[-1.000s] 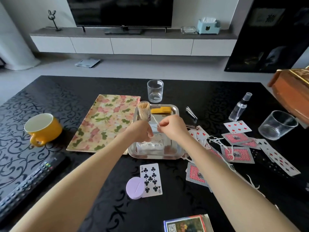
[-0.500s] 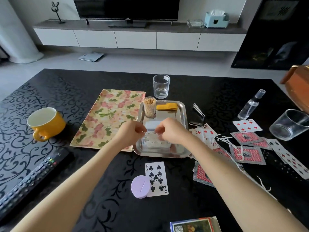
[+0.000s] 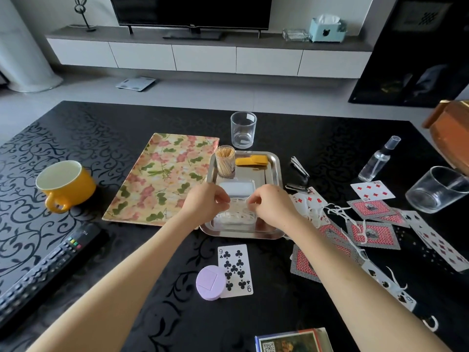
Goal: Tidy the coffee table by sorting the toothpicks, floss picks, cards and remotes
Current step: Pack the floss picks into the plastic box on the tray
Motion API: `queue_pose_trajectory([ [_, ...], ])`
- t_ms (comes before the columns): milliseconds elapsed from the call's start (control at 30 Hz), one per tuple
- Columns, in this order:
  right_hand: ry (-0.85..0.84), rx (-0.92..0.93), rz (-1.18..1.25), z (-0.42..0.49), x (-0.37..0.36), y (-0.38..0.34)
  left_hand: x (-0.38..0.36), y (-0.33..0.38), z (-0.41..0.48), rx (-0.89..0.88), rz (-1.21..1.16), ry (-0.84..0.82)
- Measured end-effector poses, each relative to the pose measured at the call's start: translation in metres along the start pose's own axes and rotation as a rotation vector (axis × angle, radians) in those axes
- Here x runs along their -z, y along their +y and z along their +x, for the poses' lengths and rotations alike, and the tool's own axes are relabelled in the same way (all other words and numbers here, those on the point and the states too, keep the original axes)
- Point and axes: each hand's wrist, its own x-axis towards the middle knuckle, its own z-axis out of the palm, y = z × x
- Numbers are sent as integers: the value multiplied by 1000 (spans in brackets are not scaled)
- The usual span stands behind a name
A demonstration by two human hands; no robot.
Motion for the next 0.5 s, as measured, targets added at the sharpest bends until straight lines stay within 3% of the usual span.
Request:
queue_pose_trajectory([
  [133, 34, 44, -36, 1, 3, -1, 3, -1, 1, -72, 200, 13],
  [333, 127, 91, -75, 3, -7, -3, 4, -7, 2, -108, 214, -80],
  [500, 119, 150, -74, -2, -10, -8, 4, -6, -1, -122, 196, 6],
])
